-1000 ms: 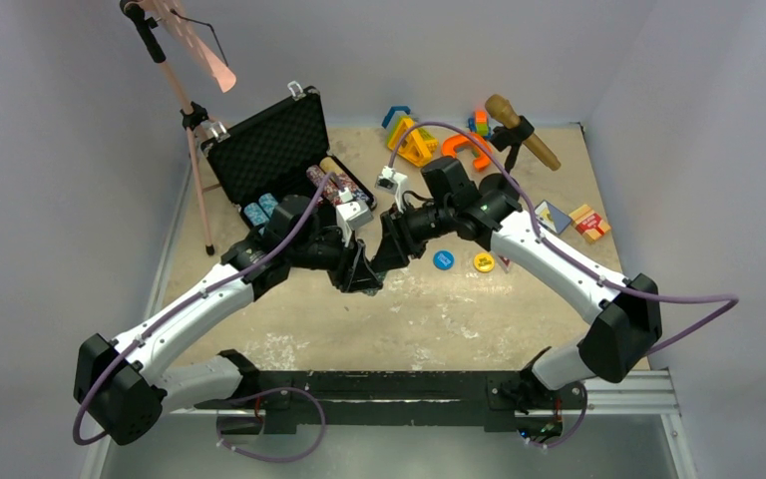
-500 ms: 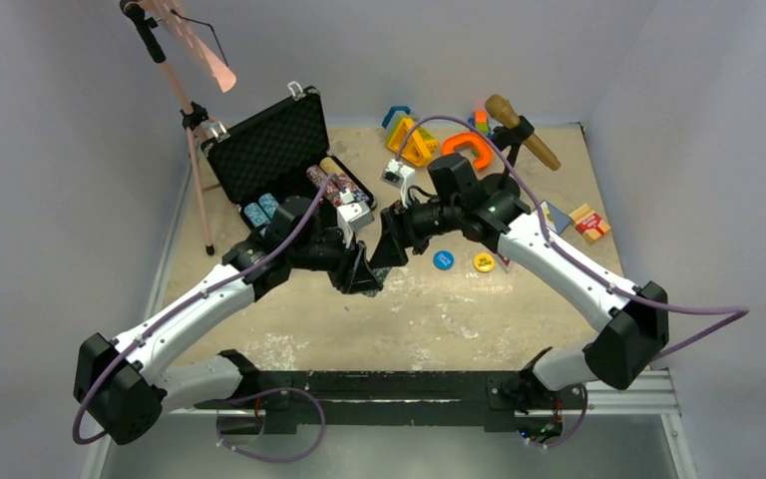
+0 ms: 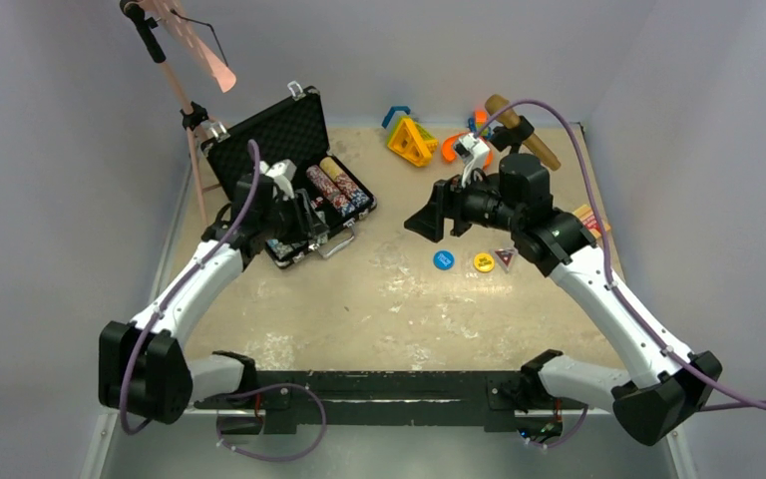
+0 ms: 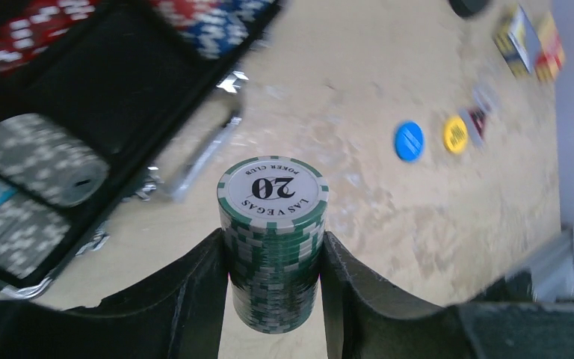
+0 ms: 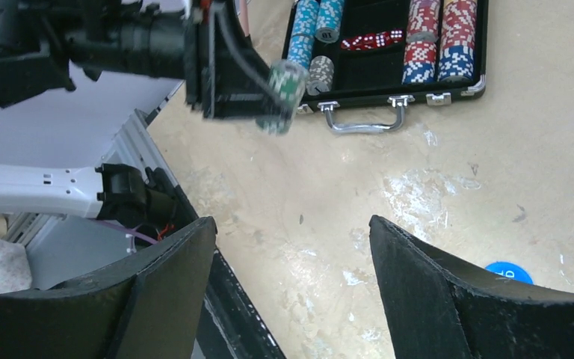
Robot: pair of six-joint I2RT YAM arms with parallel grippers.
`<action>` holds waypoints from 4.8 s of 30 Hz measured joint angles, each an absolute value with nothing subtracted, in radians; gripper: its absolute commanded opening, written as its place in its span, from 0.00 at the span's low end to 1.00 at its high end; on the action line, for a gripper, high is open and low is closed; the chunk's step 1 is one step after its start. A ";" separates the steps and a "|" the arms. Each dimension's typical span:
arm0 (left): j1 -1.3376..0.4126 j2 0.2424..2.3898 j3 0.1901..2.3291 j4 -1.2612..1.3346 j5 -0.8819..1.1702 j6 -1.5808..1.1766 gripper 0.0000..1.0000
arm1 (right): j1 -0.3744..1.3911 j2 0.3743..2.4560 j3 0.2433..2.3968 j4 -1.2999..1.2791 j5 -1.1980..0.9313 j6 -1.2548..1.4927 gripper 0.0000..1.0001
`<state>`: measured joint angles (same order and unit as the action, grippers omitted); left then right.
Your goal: Pack up texas hold em set
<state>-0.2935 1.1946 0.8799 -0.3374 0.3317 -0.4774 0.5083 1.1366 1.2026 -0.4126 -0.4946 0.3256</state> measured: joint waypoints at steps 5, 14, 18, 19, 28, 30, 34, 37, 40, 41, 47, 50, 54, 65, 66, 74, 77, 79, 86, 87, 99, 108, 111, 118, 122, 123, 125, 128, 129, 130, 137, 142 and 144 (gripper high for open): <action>-0.144 1.335 0.920 -0.347 0.189 -0.630 0.00 | 0.510 1.120 1.137 -0.397 -0.480 0.330 0.78; -0.060 1.499 1.044 -0.344 -0.033 -0.750 0.00 | 0.510 1.066 1.077 -0.396 -0.458 0.327 0.78; -0.052 1.578 1.095 -0.316 -0.069 -0.764 0.00 | 0.510 1.045 1.072 -0.395 -0.453 0.322 0.77; -0.052 1.594 1.098 -0.308 -0.076 -0.766 0.00 | 0.510 1.042 1.070 -0.397 -0.450 0.321 0.77; -0.052 1.663 1.098 -0.298 -0.119 -0.762 0.00 | 0.510 1.039 1.039 -0.396 -0.432 0.321 0.77; -0.052 1.664 1.098 -0.293 -0.126 -0.756 0.00 | 0.510 1.039 1.037 -0.397 -0.431 0.321 0.77; -0.052 1.666 1.098 -0.278 -0.136 -0.748 0.00 | 0.510 1.039 1.037 -0.396 -0.431 0.321 0.77; -0.052 1.672 1.098 -0.270 -0.138 -0.749 0.00 | 0.510 1.038 1.037 -0.396 -0.430 0.322 0.77; -0.052 1.673 1.091 -0.263 -0.139 -0.749 0.00 | 0.510 1.033 1.031 -0.394 -0.428 0.323 0.77; -0.052 1.673 1.086 -0.260 -0.139 -0.749 0.00 | 0.510 1.028 1.026 -0.395 -0.428 0.324 0.77; -0.055 1.673 1.063 -0.247 -0.139 -0.765 0.00 | 0.510 1.006 1.016 -0.395 -0.420 0.326 0.77; -0.056 1.671 1.056 -0.237 -0.142 -0.768 0.00 | 0.510 0.989 1.010 -0.395 -0.410 0.326 0.77; -0.060 1.669 1.049 -0.228 -0.149 -0.775 0.00 | 0.510 0.978 1.005 -0.397 -0.409 0.326 0.77; -0.079 1.648 1.007 -0.180 -0.187 -0.795 0.00 | 0.510 0.929 0.988 -0.400 -0.386 0.327 0.77; -0.080 1.644 0.999 -0.171 -0.191 -0.796 0.00 | 0.510 0.926 0.987 -0.400 -0.385 0.327 0.77; -0.100 1.631 0.966 -0.173 -0.190 -0.802 0.00 | 0.510 0.905 0.974 -0.405 -0.380 0.329 0.77; -0.101 1.629 0.962 -0.171 -0.191 -0.803 0.00 | 0.510 0.900 0.973 -0.405 -0.376 0.329 0.77; -0.103 1.628 0.961 -0.173 -0.191 -0.804 0.00 | 0.510 0.899 0.973 -0.405 -0.375 0.329 0.77; -0.110 1.623 0.951 -0.180 -0.189 -0.823 0.00 | 0.510 0.898 0.973 -0.405 -0.366 0.329 0.77; -0.112 1.622 0.950 -0.182 -0.188 -0.827 0.00 | 0.510 0.898 0.973 -0.405 -0.364 0.329 0.77; -0.138 1.619 0.937 -0.209 -0.172 -0.859 0.00 | 0.510 0.898 0.968 -0.406 -0.355 0.329 0.77; -0.138 1.619 0.937 -0.215 -0.172 -0.881 0.20 | 0.510 0.898 0.960 -0.408 -0.352 0.329 0.77; -0.138 1.619 0.937 -0.216 -0.172 -0.885 0.42 | 0.510 0.898 0.960 -0.409 -0.350 0.329 0.77; -0.141 1.617 0.949 -0.230 -0.172 -0.889 0.68 | 0.510 0.898 0.960 -0.419 -0.349 0.329 0.77; -0.145 1.605 0.966 -0.249 -0.178 -0.871 0.70 | 0.510 0.898 0.960 -0.427 -0.349 0.329 0.77; -0.145 1.602 0.970 -0.254 -0.181 -0.867 0.70 | 0.510 0.898 0.960 -0.428 -0.349 0.329 0.77; -0.145 1.593 0.976 -0.261 -0.193 -0.851 0.70 | 0.510 0.897 0.960 -0.432 -0.348 0.329 0.77; -0.144 1.575 0.979 -0.271 -0.214 -0.816 0.70 | 0.510 0.896 0.960 -0.435 -0.345 0.329 0.77; -0.144 1.568 0.979 -0.272 -0.220 -0.801 0.70 | 0.510 0.896 0.960 -0.436 -0.341 0.329 0.77; -0.144 1.563 0.980 -0.272 -0.224 -0.791 0.70 | 0.510 0.896 0.960 -0.437 -0.336 0.329 0.77; -0.146 1.495 0.998 -0.271 -0.237 -0.664 0.73 | 0.510 0.881 0.960 -0.451 -0.295 0.328 0.79; -0.153 1.377 1.010 -0.284 -0.203 -0.577 0.73 | 0.509 0.879 0.959 -0.458 -0.231 0.324 0.81; -0.159 1.310 1.011 -0.296 -0.163 -0.545 0.73 | 0.506 0.885 0.958 -0.461 -0.212 0.323 0.81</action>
<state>-0.1585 1.3098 1.0111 -0.2962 -0.1631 -0.5453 0.5064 0.8852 0.9585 -0.4610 -0.2119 0.3229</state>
